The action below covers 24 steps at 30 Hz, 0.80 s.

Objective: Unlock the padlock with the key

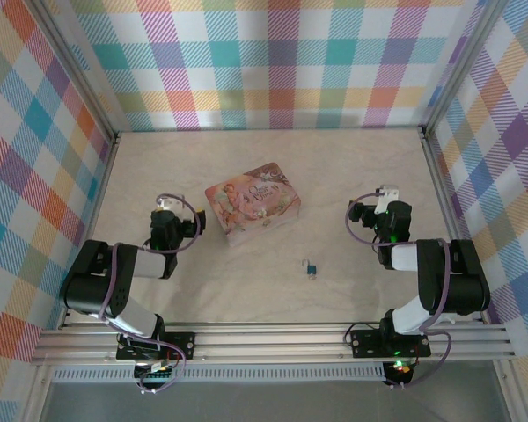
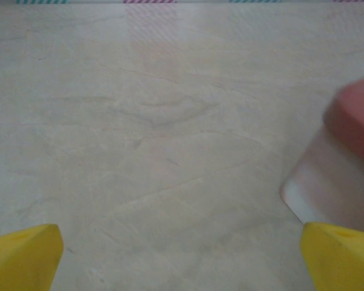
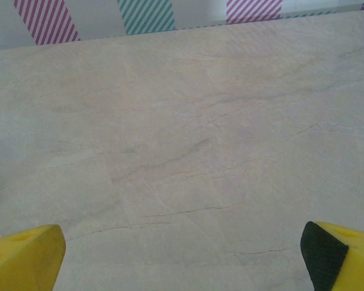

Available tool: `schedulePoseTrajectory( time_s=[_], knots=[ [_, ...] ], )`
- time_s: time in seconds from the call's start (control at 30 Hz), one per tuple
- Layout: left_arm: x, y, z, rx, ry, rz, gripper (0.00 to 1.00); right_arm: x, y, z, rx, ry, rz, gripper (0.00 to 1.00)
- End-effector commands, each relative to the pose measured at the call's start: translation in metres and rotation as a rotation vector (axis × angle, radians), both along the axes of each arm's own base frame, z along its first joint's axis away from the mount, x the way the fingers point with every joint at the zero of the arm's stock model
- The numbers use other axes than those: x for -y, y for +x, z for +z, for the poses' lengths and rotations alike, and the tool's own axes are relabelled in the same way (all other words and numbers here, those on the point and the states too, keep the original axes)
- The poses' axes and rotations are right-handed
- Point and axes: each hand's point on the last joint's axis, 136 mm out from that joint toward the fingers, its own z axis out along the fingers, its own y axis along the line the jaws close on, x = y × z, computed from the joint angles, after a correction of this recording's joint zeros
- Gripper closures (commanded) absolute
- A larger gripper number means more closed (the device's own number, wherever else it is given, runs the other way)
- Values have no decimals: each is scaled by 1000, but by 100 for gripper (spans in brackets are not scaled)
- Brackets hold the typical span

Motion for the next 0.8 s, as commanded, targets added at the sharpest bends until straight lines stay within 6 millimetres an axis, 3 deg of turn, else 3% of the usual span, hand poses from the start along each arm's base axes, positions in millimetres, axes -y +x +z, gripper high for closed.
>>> schedulePoseTrajectory(
  time_s=[0.0, 0.77],
  knots=[
    [-11, 7, 0, -22, -46, 26, 0, -1, 2, 3, 10, 1, 14, 0],
    [-11, 7, 0, -21, -45, 26, 0, -12, 3, 2, 0, -7, 76, 0]
  ],
)
